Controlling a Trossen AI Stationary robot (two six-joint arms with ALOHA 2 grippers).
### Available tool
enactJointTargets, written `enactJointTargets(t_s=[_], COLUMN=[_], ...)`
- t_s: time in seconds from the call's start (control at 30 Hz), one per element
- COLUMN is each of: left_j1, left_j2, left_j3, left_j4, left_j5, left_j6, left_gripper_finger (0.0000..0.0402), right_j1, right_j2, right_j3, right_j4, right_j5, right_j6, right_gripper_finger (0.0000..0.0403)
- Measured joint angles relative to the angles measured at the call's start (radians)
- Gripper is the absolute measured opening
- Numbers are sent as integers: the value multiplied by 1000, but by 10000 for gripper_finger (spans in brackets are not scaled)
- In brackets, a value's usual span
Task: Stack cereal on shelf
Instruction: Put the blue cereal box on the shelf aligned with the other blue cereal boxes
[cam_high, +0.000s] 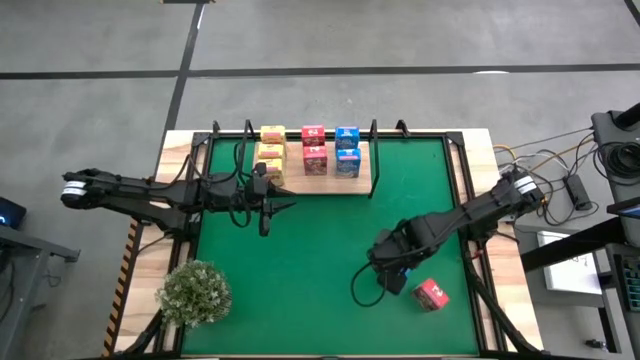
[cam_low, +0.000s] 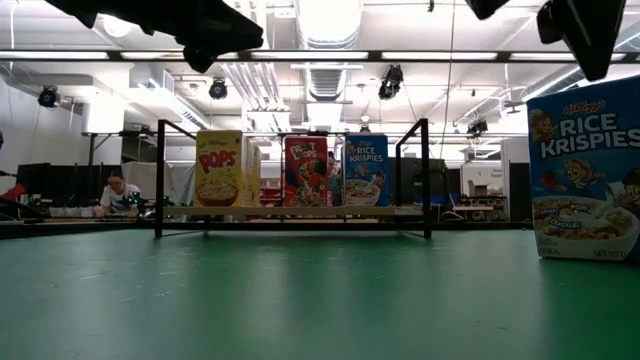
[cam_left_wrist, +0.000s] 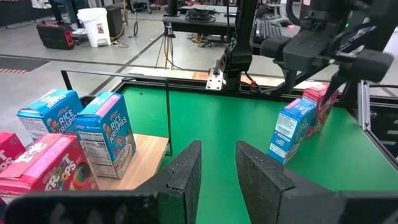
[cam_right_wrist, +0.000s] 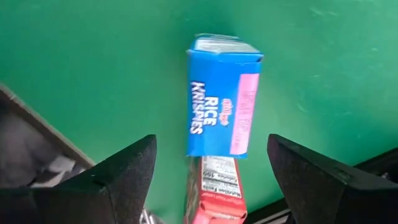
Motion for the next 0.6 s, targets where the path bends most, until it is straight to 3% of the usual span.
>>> enactJointTargets(t_s=[0.4, 0.6], left_j1=[0, 0], left_j2=[10, 10], left_j3=[0, 0], left_j4=[0, 5], left_j5=[0, 0], left_j6=[-41, -46], left_gripper_finger=[84, 84], right_j1=[3, 2], right_j2=[4, 4], right_j3=[-127, -159], right_j4=[149, 178], right_j5=[14, 15], right_j6=[-81, -100], right_gripper_finger=[298, 279])
